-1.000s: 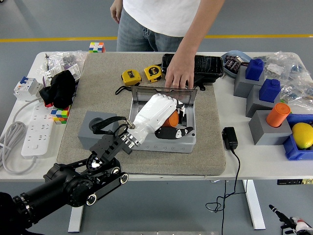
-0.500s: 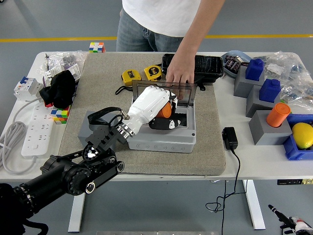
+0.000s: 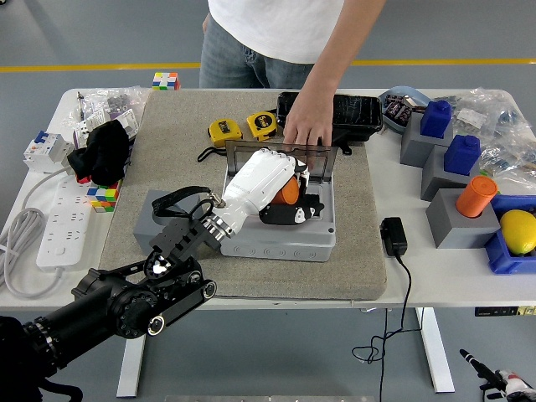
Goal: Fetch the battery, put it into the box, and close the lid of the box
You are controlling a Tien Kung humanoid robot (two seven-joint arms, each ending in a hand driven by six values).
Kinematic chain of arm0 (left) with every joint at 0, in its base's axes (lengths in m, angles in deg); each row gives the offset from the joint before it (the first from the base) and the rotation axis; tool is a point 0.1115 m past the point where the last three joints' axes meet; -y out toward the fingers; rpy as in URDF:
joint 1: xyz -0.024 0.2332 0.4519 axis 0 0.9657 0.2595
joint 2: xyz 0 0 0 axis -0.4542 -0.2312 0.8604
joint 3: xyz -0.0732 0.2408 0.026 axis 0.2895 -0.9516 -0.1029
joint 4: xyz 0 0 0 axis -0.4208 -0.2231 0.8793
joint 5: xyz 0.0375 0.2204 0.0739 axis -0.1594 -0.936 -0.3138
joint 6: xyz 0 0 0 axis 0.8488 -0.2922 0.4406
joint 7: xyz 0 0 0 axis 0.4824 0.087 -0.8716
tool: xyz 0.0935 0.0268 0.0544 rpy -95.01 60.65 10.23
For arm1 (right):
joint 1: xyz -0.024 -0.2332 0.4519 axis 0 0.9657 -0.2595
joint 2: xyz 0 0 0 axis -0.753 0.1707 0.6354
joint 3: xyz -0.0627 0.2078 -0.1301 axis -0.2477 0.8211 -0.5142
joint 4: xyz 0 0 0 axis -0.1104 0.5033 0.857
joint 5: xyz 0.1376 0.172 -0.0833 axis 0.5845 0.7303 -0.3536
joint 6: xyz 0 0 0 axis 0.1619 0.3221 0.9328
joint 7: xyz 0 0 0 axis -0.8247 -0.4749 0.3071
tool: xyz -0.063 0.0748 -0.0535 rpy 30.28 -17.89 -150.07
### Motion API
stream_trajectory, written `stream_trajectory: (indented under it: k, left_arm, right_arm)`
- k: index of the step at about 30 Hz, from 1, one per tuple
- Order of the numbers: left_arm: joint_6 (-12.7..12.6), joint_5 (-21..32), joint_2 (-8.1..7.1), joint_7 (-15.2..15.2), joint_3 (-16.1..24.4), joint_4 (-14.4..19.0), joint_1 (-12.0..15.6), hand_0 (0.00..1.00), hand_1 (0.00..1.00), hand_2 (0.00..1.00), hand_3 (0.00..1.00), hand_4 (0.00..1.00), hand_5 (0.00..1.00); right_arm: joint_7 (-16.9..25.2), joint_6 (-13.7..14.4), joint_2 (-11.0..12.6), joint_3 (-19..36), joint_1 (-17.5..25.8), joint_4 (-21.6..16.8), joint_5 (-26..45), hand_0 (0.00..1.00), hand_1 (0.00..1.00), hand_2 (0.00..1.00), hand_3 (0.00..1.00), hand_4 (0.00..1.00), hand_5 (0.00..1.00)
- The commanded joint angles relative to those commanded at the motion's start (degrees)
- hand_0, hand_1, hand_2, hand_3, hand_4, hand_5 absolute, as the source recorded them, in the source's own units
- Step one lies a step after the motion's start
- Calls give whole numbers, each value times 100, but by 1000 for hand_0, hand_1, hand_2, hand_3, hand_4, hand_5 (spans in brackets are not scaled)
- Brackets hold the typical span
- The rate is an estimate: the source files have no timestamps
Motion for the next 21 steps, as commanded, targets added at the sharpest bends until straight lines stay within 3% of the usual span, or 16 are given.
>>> stream_trajectory:
  k: [19,21]
  left_arm:
    - [94,280,0,-237,-188,89,12,101,93,135,145,730,383]
    - [92,267,0,-259,-198,88,22,124,137,176,199,740,404]
  right_arm:
    - [3,9,4,-42,2,0,30,828,766,745,822,998,998]
    - [9,12,-1,-88,1,0,72,828,766,745,823,998,998]
